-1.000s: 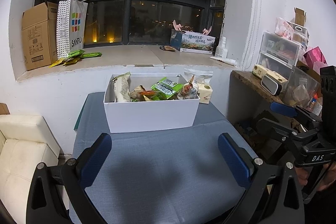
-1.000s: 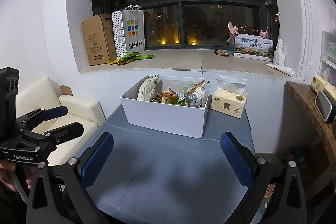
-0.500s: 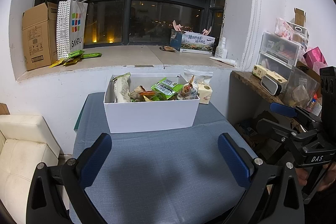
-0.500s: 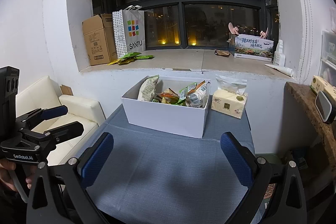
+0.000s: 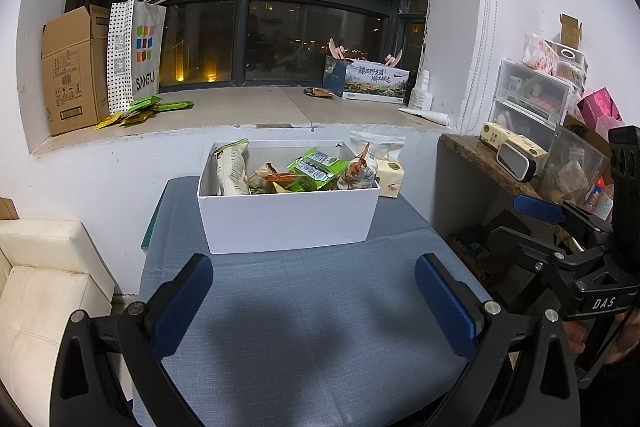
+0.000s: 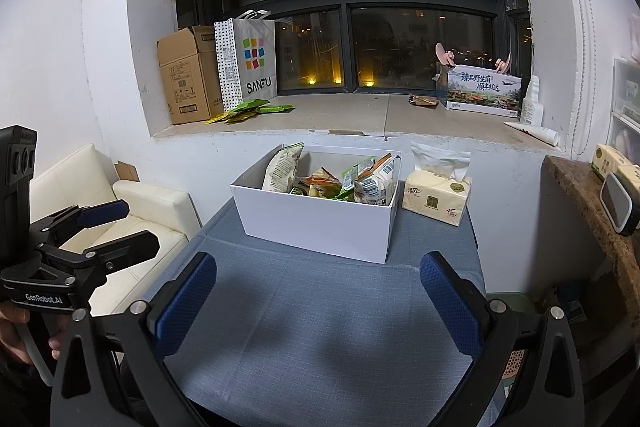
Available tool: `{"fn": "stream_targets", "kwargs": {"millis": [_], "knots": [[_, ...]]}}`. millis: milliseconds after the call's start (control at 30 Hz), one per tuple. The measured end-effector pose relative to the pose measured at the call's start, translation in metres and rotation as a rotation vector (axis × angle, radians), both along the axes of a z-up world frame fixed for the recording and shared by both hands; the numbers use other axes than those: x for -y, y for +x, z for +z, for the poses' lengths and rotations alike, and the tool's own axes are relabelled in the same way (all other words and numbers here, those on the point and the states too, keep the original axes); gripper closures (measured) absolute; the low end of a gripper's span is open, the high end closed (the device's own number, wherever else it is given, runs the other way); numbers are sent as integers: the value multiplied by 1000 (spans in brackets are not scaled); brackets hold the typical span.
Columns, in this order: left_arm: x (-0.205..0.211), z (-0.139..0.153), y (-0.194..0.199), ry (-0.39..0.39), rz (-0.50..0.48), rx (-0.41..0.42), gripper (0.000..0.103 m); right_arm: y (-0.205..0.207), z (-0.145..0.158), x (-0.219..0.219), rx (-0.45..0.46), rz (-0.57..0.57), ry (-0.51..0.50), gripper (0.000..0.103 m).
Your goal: Organize snacks
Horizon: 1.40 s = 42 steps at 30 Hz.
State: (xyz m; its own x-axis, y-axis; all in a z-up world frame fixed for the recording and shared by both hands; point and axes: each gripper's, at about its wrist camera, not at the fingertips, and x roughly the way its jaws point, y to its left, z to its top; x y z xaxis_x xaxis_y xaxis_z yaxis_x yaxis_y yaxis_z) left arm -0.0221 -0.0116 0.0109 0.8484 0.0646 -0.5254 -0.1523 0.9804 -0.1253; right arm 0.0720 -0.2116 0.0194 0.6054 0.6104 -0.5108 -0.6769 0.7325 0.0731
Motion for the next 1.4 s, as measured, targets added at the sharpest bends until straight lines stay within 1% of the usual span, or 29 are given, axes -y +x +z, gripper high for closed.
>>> {"fn": "stream_targets", "kwargs": {"millis": [800, 1400], "knots": [[0, 0, -1, 1, 2, 2, 0, 0, -2, 1, -2, 5, -4, 0], [4, 1, -2, -3, -19, 0, 0, 1, -3, 3, 0, 7, -1, 0]]}}
